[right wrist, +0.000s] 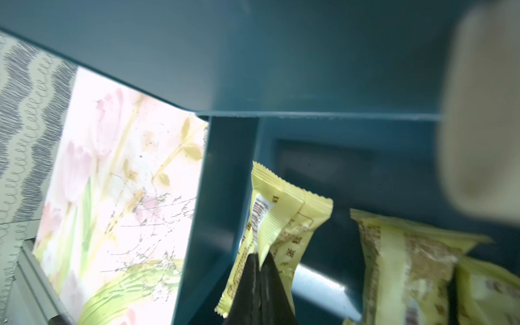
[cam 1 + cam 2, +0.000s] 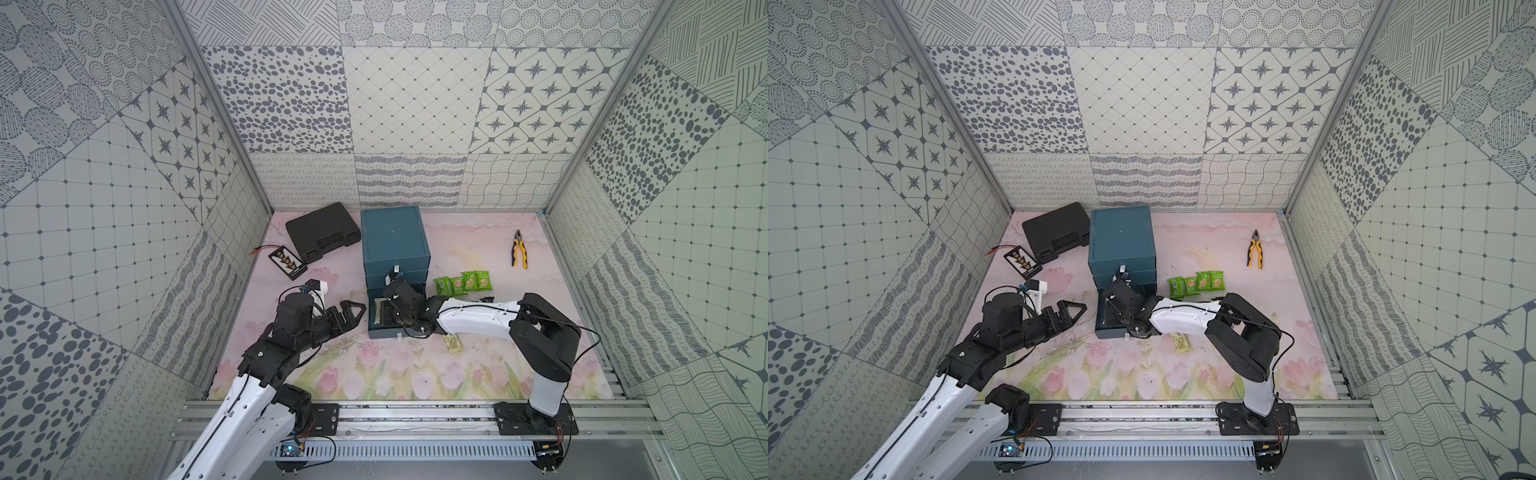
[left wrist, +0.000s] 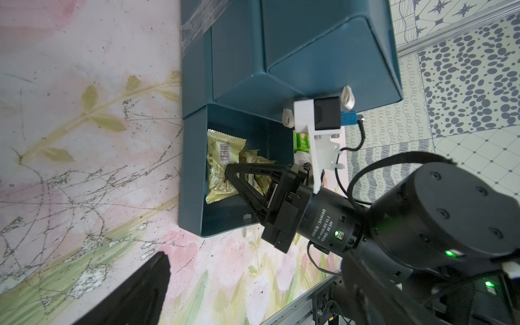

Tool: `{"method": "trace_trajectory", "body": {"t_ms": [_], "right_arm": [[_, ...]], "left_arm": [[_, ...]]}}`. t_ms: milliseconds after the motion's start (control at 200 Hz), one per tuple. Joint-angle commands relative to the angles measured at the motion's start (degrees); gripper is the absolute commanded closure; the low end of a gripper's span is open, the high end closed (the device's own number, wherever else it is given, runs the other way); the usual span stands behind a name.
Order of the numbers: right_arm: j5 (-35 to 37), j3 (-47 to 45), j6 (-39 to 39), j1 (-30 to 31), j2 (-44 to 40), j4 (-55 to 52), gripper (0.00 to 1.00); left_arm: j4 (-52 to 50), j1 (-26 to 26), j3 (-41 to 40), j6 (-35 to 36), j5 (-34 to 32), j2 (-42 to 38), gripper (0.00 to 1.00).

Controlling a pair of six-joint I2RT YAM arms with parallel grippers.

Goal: Take the cookies out of the drawer
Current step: Pick up the cookie from the drawer, then place the cookie at the center of the board.

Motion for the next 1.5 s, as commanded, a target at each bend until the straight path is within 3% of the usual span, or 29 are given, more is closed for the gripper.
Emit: {"method": "trace_trajectory", "body": {"t_ms": [0, 355, 655, 1091, 1266, 1491], "right_arm": [[0.8, -1.5, -1.3, -0.1, -4.7, 0.1, 0.95], [-2.2, -7.8, -3.2, -0.3, -17.9, -5.8, 0.96], [-3.5, -13.0, -8.3, -2.4, -28.4, -16.7, 0.98], [1.7, -24.6, -8.4, -10.9, -45.6, -28.0, 0.98], [2.2, -29.0, -6.9, -14.2, -49.1, -28.9, 0.99], [2.9, -31.6, -5.2, -14.6, -47.7, -28.9, 0.99]], "left_arm": [[-0.8, -1.5, 1.3, 1.1, -1.0, -0.8, 0.01], [1.8, -11.0, 2.7, 0.9, -3.8, 0.3, 0.01], [12.1, -21.0, 2.2, 2.0, -6.8, 3.5, 0.01], [24.4, -38.9, 3.0, 3.1, -19.6, 16.3, 0.01], [25.8, -41.3, 4.1, 3.4, -20.3, 20.0, 0.01], [26.9, -42.0, 4.3, 3.3, -20.9, 21.5, 0.01]]}}
